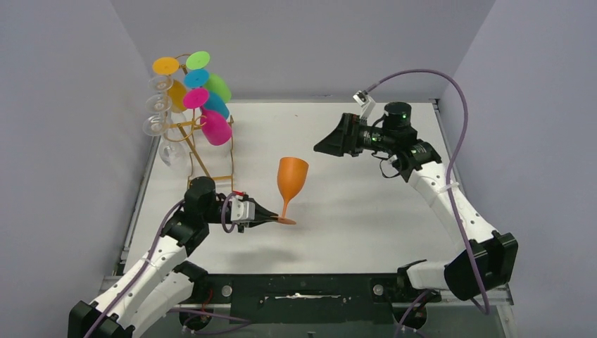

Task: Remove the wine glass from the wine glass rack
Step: Place the wine glass at the center of the board.

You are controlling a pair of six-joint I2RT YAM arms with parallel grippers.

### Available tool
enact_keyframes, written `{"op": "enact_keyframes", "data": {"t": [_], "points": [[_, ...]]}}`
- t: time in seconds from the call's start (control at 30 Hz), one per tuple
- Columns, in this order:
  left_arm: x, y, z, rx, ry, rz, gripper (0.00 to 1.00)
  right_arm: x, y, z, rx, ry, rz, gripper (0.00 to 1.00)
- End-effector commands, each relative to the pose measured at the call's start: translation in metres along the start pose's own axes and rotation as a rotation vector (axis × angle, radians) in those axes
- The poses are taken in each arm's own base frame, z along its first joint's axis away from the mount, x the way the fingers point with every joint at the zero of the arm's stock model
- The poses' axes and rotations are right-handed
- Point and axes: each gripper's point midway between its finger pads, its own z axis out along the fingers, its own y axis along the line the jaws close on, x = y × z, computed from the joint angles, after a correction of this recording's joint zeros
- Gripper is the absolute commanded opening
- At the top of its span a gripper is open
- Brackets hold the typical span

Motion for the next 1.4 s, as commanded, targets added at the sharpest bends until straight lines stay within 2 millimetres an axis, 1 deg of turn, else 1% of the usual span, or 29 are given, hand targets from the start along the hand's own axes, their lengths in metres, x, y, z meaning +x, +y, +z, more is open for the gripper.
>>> {"op": "enact_keyframes", "data": {"t": [0.0,0.1,0.23,0.27,0.3,0.4,0.47,0.57,0.63,0.83,0.9,1.0,1.07,1.13,1.17,1.27,1.37], "points": [[-0.012,-0.016,0.005,0.118,-0.029,0.083,0.00,-0.001,0.012,0.014,-0.063,0.065,-0.059,0.77],[-0.010,-0.025,0.009,0.164,-0.019,0.086,0.00,0.005,0.023,0.027,-0.143,0.135,-0.061,0.76],[-0.012,-0.018,0.009,0.131,0.010,0.135,0.00,0.025,0.028,0.042,-0.183,0.264,-0.074,0.73],[-0.012,-0.015,0.009,0.119,0.021,0.153,0.00,0.031,0.029,0.043,-0.200,0.296,-0.061,0.72],[-0.010,-0.014,0.008,0.112,0.036,0.164,0.00,0.034,0.030,0.044,-0.216,0.321,-0.039,0.69],[-0.005,-0.007,0.005,0.092,0.087,0.221,0.00,0.040,0.033,0.045,-0.249,0.365,0.016,0.60],[0.001,-0.002,0.002,0.070,0.126,0.249,0.00,0.042,0.037,0.045,-0.274,0.380,0.022,0.56],[0.009,0.001,0.000,0.056,0.168,0.272,0.00,0.047,0.047,0.045,-0.332,0.411,0.018,0.50],[0.013,0.002,-0.002,0.053,0.190,0.280,0.00,0.051,0.051,0.045,-0.362,0.433,0.016,0.47],[0.016,0.006,-0.006,0.044,0.229,0.345,0.00,0.056,0.050,0.048,-0.385,0.460,0.027,0.42],[0.016,0.008,-0.007,0.036,0.239,0.364,0.00,0.057,0.051,0.048,-0.395,0.468,0.025,0.39],[0.014,0.009,-0.006,0.038,0.237,0.403,0.00,0.060,0.048,0.050,-0.395,0.477,0.032,0.36],[0.014,0.010,-0.005,0.038,0.245,0.431,0.00,0.060,0.045,0.053,-0.386,0.478,0.036,0.29],[0.015,0.010,-0.005,0.039,0.257,0.457,0.00,0.059,0.042,0.055,-0.374,0.475,0.037,0.26],[0.006,0.014,-0.005,0.028,0.252,0.483,0.00,0.058,0.042,0.056,-0.376,0.473,0.033,0.26],[0.001,0.014,-0.004,0.031,0.252,0.515,0.00,0.053,0.038,0.059,-0.357,0.457,0.031,0.20],[0.001,0.012,-0.004,0.028,0.261,0.533,0.00,0.051,0.036,0.060,-0.361,0.453,0.033,0.08]]}}
